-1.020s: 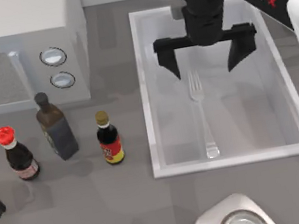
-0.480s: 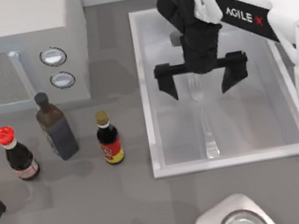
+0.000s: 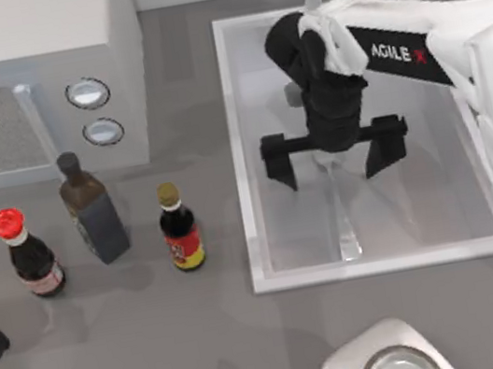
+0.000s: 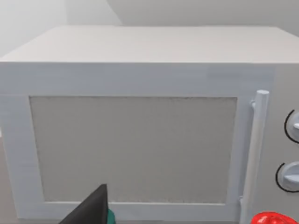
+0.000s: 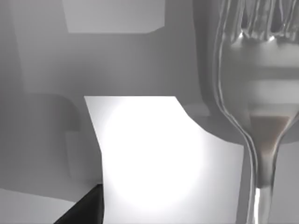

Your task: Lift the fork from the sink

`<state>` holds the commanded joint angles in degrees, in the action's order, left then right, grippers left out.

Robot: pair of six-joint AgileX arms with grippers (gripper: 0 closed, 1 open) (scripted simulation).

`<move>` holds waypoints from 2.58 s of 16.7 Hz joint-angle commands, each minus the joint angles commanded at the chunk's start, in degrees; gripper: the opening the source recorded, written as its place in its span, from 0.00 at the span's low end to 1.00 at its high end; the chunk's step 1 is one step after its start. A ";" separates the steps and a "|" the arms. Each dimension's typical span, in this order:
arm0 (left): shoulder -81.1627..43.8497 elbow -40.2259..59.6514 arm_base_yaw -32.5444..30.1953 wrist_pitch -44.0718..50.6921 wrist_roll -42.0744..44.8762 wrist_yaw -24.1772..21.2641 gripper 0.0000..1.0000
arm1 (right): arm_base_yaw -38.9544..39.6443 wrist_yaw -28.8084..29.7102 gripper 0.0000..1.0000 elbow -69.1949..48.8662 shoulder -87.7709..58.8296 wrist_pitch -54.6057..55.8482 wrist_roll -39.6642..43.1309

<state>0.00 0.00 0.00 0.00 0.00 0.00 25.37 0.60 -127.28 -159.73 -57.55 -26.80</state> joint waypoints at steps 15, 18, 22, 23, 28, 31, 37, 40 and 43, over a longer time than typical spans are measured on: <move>0.00 0.00 0.00 0.00 0.00 0.00 1.00 | 0.00 0.00 0.02 0.00 0.00 0.00 0.00; 0.00 0.00 0.00 0.00 0.00 0.00 1.00 | 0.00 0.00 0.00 0.00 0.00 0.00 0.00; 0.00 0.00 0.00 0.00 0.00 0.00 1.00 | 0.00 0.00 0.00 0.00 0.00 0.00 0.00; 0.00 0.00 0.00 0.00 0.00 0.00 1.00 | 0.00 0.00 0.00 0.00 0.00 0.00 0.00; 0.00 0.00 0.00 0.00 0.00 0.00 1.00 | -0.20 1.01 0.00 -4.41 1.85 -4.74 0.64; 0.00 0.00 0.00 0.00 0.00 0.00 1.00 | -0.17 1.02 0.00 -13.85 0.98 -13.57 0.60; 0.00 0.00 0.00 0.00 0.00 0.00 1.00 | -0.29 1.03 0.00 -35.42 0.20 -33.54 0.73; 0.00 0.00 0.00 0.00 0.00 0.00 1.00 | -0.36 1.04 0.00 -38.97 0.36 -37.06 0.79; 0.00 0.00 0.00 0.00 0.00 0.00 1.00 | -0.36 1.04 0.00 -39.03 0.36 -37.13 0.80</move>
<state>0.00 0.00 0.00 0.00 0.00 0.00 25.01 1.64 -166.32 -159.37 -94.68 -26.00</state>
